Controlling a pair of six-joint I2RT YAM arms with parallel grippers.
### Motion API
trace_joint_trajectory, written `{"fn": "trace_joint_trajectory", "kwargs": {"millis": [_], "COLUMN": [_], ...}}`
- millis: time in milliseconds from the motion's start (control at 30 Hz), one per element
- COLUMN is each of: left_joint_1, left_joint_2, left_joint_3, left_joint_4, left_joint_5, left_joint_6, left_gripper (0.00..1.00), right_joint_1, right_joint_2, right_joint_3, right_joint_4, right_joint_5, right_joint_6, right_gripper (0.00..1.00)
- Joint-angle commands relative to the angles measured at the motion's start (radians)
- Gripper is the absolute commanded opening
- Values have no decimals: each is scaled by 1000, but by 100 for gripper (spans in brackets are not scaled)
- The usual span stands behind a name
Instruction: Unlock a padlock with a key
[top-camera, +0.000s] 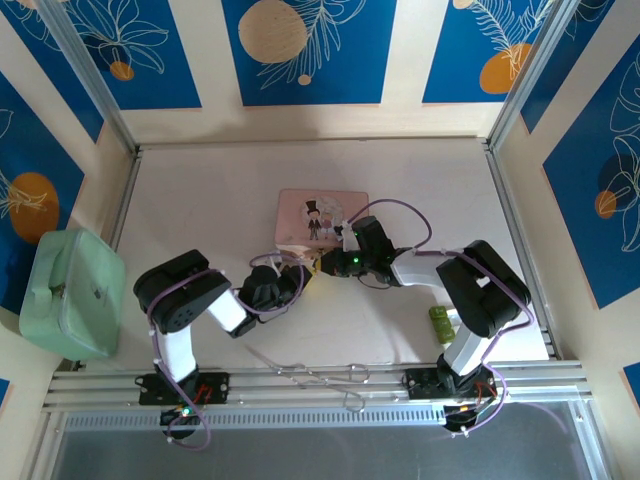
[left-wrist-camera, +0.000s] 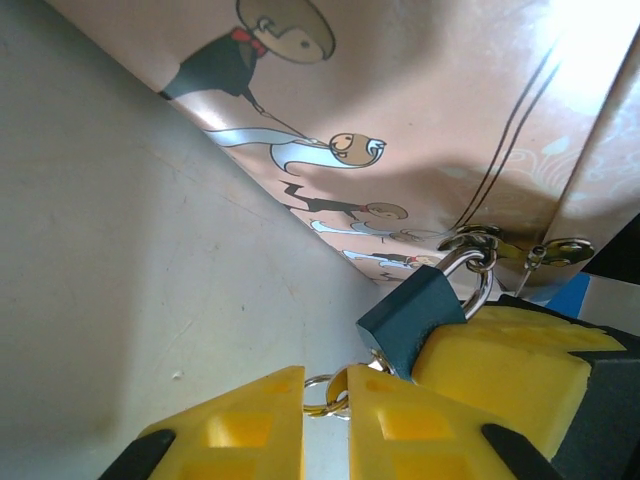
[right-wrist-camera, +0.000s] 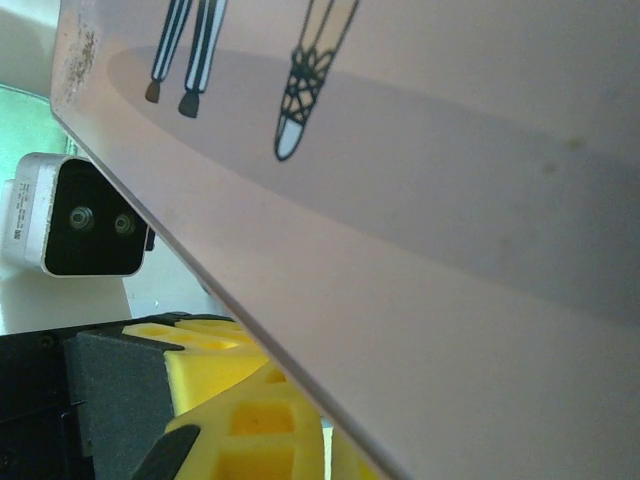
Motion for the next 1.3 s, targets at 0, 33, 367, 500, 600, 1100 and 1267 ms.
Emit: {"fn": "trace_joint_trajectory", "kwargs": {"millis": [0, 33, 367, 500, 600, 1100, 1267], "left_joint_1": [-15, -15, -20, -20, -20, -18, -17], "left_joint_2": [14, 16, 36, 36, 43, 51, 51], "left_joint_3": [6, 7, 16, 20, 27, 16, 20], "left_joint_4": [121, 128, 185, 181, 186, 175, 171], "left_joint_5": [16, 20, 34, 31, 33, 17, 15], "left_joint_6": [-14, -15, -5, -4, -3, 4, 2], "left_gripper": [15, 15, 28, 22, 19, 0, 0], "right_joint_1": [27, 26, 29, 30, 35, 75, 173], "right_joint_2": [26, 26, 42, 47, 52, -94, -179], "right_joint_3": [7, 6, 10, 8, 10, -43, -32], "right_joint_4": [-27, -27, -15, -9, -15, -55, -245], "right_joint_5": [-91, -89, -96, -94, -95, 229, 540], "right_joint_6": [65, 68, 79, 81, 78, 363, 569], "right_gripper": [2, 2, 1, 2, 2, 45, 53]}}
